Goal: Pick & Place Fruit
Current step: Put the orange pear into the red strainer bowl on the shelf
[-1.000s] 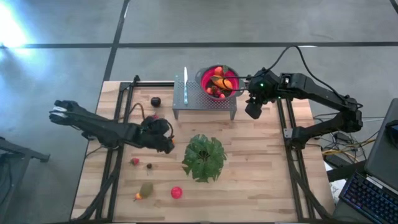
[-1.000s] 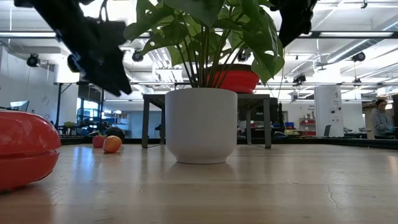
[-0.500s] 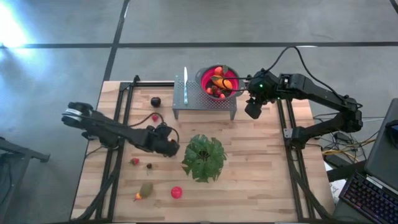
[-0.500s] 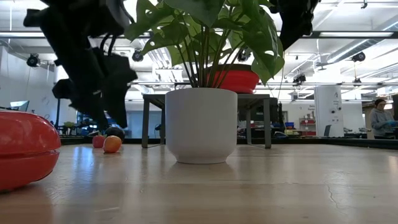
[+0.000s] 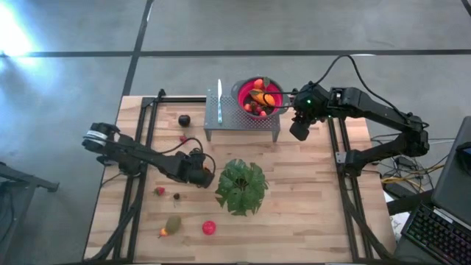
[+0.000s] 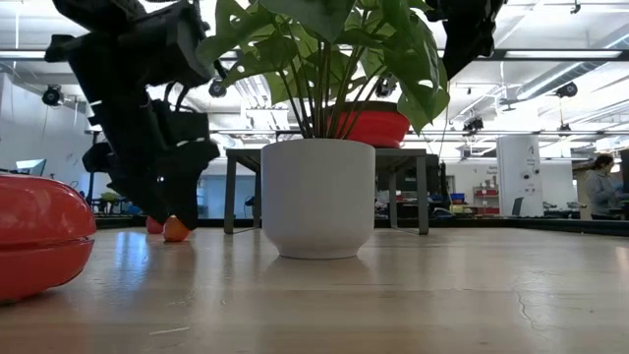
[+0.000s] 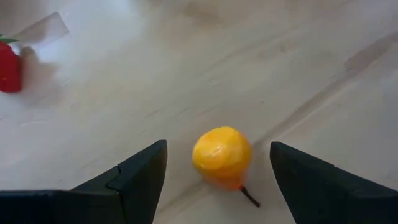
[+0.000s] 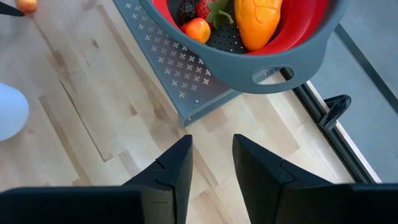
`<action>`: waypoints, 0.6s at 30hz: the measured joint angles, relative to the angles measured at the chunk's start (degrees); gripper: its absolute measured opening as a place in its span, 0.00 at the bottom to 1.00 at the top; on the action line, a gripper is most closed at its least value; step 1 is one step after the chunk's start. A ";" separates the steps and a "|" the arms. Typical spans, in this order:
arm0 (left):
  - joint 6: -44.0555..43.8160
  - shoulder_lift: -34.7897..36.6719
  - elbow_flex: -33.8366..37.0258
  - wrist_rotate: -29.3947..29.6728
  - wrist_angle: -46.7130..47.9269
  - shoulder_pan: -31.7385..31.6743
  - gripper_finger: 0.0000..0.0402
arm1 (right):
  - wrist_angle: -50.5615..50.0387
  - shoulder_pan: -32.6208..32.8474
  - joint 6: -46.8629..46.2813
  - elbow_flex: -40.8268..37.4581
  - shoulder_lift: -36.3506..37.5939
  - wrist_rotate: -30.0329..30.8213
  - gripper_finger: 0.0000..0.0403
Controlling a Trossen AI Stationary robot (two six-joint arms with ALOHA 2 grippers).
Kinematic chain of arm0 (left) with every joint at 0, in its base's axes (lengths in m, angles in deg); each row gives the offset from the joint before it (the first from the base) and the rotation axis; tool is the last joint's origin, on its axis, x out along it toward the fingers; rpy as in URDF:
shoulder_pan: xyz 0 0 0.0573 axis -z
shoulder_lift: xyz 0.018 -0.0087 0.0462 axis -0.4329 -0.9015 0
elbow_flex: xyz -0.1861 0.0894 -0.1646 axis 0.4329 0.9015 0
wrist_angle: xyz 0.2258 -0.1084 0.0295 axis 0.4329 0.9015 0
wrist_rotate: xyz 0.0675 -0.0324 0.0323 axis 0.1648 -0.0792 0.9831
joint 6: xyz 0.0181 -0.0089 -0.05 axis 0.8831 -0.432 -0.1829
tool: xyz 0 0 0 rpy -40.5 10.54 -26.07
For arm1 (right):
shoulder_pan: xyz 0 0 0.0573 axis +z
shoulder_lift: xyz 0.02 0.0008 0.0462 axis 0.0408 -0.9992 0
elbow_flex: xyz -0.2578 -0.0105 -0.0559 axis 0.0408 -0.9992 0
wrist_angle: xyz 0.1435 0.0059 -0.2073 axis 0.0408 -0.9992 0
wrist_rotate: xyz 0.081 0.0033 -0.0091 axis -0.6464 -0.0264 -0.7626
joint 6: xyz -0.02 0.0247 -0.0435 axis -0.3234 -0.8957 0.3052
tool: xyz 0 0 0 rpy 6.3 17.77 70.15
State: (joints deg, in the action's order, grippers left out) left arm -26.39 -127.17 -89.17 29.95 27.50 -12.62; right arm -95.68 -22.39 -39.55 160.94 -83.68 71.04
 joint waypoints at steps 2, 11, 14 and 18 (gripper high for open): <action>0.14 -0.90 0.00 0.00 0.00 -0.40 0.72 | 0.01 0.00 0.02 0.00 0.00 0.00 0.26; 2.75 -2.70 0.00 -0.71 -1.65 -1.83 0.72 | -0.01 -0.01 0.02 0.00 0.00 0.00 0.22; 2.81 -2.70 0.00 -1.19 -1.92 -1.83 0.70 | -0.01 -0.01 0.02 0.00 0.00 0.00 0.20; 2.74 -2.70 0.00 -1.51 -2.06 -1.85 0.66 | -0.02 0.00 0.02 0.00 0.00 0.00 0.19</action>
State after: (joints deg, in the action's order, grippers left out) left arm -23.65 -129.87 -89.17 28.44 25.44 -14.47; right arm -95.70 -22.39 -39.53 160.94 -83.68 71.04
